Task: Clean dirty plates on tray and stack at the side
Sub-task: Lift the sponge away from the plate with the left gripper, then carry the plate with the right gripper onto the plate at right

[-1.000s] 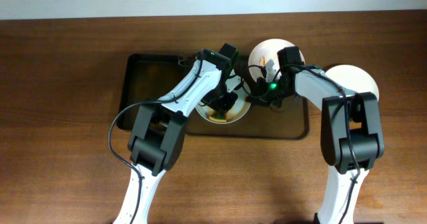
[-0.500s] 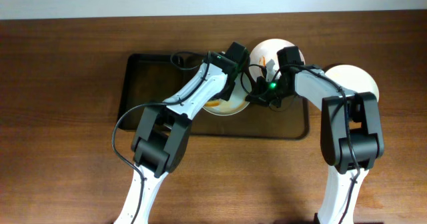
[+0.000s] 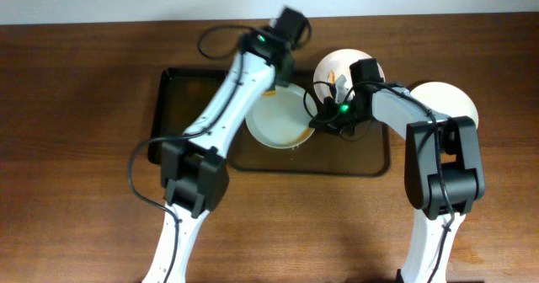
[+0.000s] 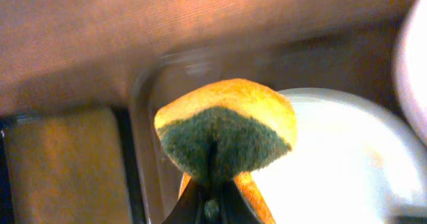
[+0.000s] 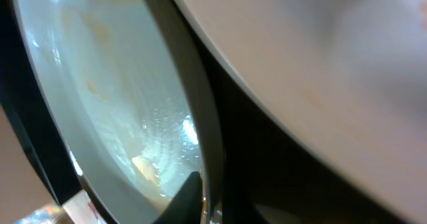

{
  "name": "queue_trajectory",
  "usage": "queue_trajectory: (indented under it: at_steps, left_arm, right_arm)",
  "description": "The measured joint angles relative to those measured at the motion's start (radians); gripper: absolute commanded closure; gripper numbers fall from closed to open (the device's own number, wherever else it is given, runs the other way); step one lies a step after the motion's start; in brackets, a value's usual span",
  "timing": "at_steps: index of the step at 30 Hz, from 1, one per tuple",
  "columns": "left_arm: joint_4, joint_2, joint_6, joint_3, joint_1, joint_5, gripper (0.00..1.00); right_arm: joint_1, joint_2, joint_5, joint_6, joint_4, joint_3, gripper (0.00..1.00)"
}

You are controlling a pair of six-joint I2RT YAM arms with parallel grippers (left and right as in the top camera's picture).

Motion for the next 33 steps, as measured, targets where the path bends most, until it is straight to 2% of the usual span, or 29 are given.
queue_trajectory:
  at_steps: [1, 4, 10, 11, 12, 14, 16, 23, 29, 30, 33]
  left_arm:
    - [-0.059, -0.010, 0.000, 0.110, 0.032, 0.075, 1.00]
    - [-0.214, -0.021, 0.011, 0.264, 0.091, 0.185, 1.00]
    - [-0.260, -0.028, 0.027, 0.308, 0.224, 0.324, 1.00]
    - [-0.260, -0.028, 0.029, 0.308, 0.232, 0.328, 1.00]
    - [-0.261, -0.028, 0.030, 0.308, 0.238, 0.332, 1.00]
    - [-0.260, -0.028, 0.030, 0.308, 0.239, 0.340, 1.00]
    - [-0.259, -0.028, 0.030, 0.308, 0.235, 0.345, 1.00]
    - [-0.255, -0.028, 0.030, 0.308, 0.234, 0.346, 1.00]
    - [-0.251, -0.028, 0.030, 0.308, 0.234, 0.345, 1.00]
    - [-0.248, -0.028, 0.030, 0.308, 0.234, 0.345, 1.00]
    - [-0.233, -0.028, 0.030, 0.308, 0.234, 0.345, 1.00]
  right_arm:
    - [0.000, 0.000, -0.007, -0.007, 0.003, 0.000, 0.66]
    - [0.003, -0.001, -0.041, -0.009, 0.013, 0.009, 0.54]
    - [0.018, 0.000, 0.000, -0.009, 0.008, 0.039, 0.53]
    - [0.027, 0.000, 0.025, -0.009, 0.007, 0.045, 0.55]
    - [0.043, -0.003, 0.069, -0.008, 0.005, 0.054, 0.62]
    - [0.087, -0.004, 0.164, -0.003, -0.027, 0.079, 0.83]
    - [0.136, -0.004, 0.270, 0.004, -0.090, 0.103, 0.96]
    - [0.175, -0.020, 0.419, 0.049, -0.264, 0.139, 0.96]
    - [0.179, -0.245, 0.689, 0.094, -0.423, 0.135, 0.96]
    - [0.183, -0.330, 0.798, 0.109, -0.460, 0.135, 0.96]
    - [0.267, -0.417, 1.092, 0.195, -0.542, 0.136, 0.96]
